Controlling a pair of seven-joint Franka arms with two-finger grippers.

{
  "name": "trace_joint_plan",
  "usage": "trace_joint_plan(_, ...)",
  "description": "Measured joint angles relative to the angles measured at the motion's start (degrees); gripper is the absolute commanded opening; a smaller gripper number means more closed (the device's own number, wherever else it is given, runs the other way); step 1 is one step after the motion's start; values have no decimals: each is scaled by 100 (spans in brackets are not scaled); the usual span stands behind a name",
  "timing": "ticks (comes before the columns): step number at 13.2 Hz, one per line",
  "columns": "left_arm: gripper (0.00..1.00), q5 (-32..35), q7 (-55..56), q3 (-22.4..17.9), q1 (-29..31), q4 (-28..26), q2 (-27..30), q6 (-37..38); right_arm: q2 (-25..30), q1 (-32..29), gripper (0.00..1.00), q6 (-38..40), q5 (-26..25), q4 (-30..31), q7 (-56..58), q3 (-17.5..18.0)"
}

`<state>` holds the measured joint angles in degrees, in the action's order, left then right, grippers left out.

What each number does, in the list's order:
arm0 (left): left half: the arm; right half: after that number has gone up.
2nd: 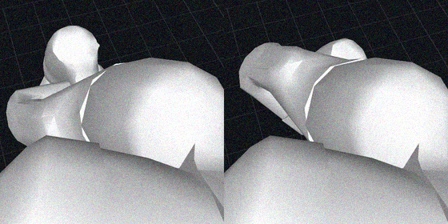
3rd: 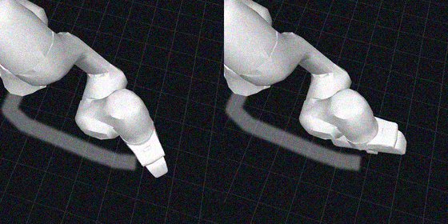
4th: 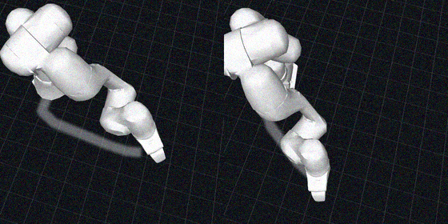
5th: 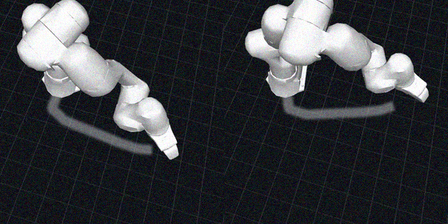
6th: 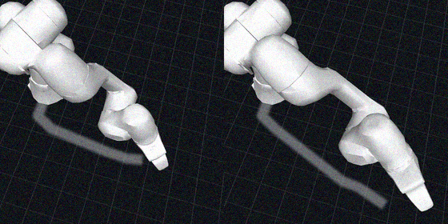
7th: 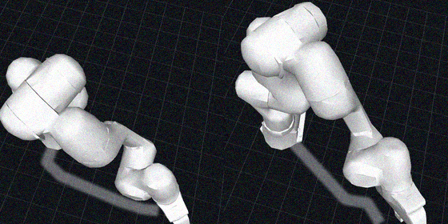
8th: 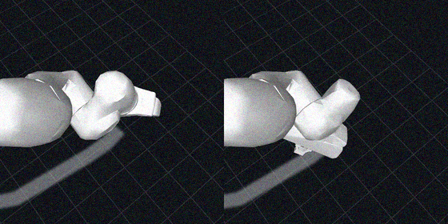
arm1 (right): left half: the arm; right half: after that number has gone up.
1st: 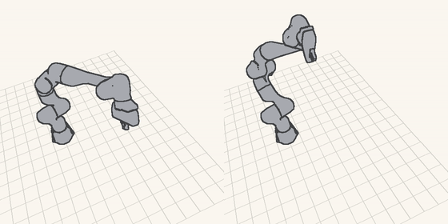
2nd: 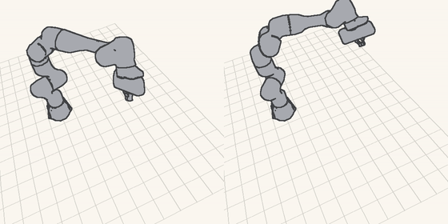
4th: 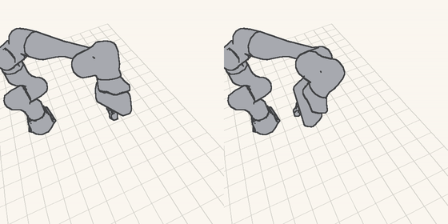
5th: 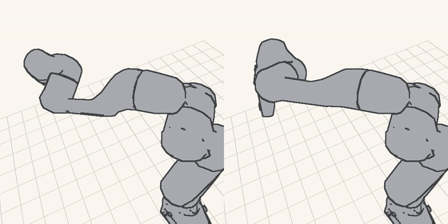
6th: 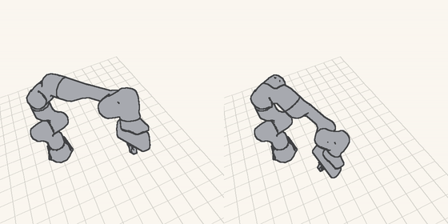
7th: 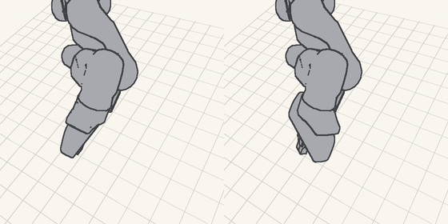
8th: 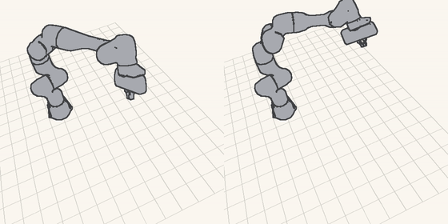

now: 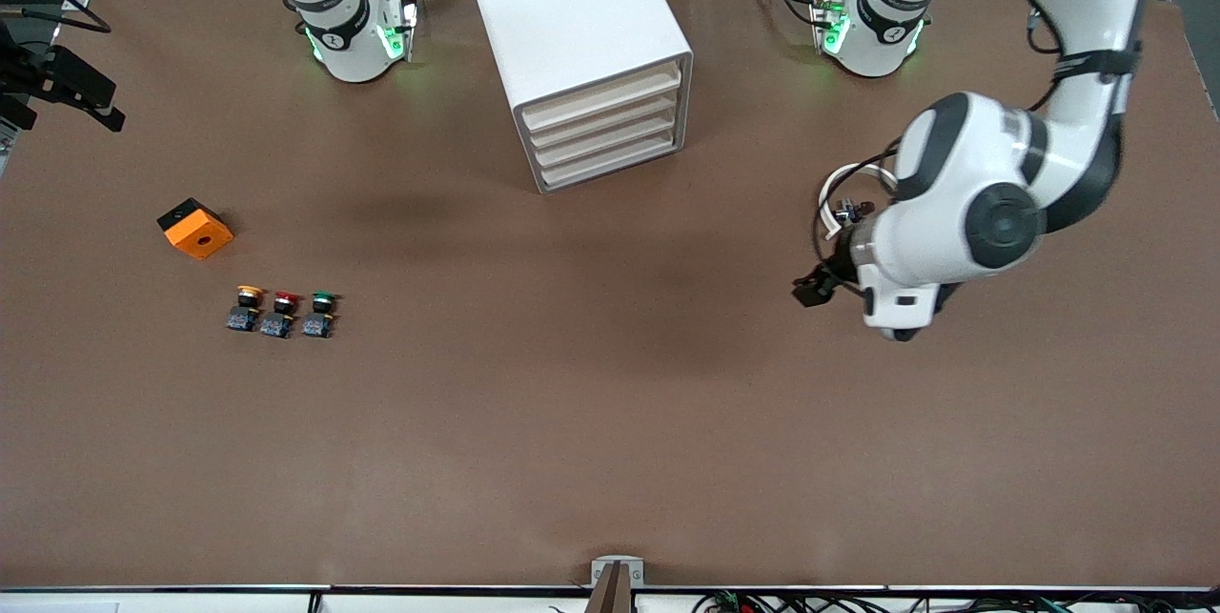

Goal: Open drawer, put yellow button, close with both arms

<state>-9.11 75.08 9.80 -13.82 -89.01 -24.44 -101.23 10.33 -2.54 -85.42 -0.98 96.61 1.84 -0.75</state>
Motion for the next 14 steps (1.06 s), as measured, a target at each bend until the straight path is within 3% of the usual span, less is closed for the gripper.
trace_joint_plan(4,100,-728,3061,3,-523,411,-594,0,-85,-15,100,293,-2,3,0,-34)
trace_joint_plan(9,100,-2780,4441,0,-717,465,-935,426,-731,-407,100,361,-71,85,8,-49)
trace_joint_plan(11,100,-3099,5181,5,-892,469,-1050,635,-1251,-604,100,-130,-326,184,42,-54)
trace_joint_plan(14,100,-3580,5862,7,-1117,473,-1267,1156,-1772,-651,100,-1473,-494,797,46,-53)
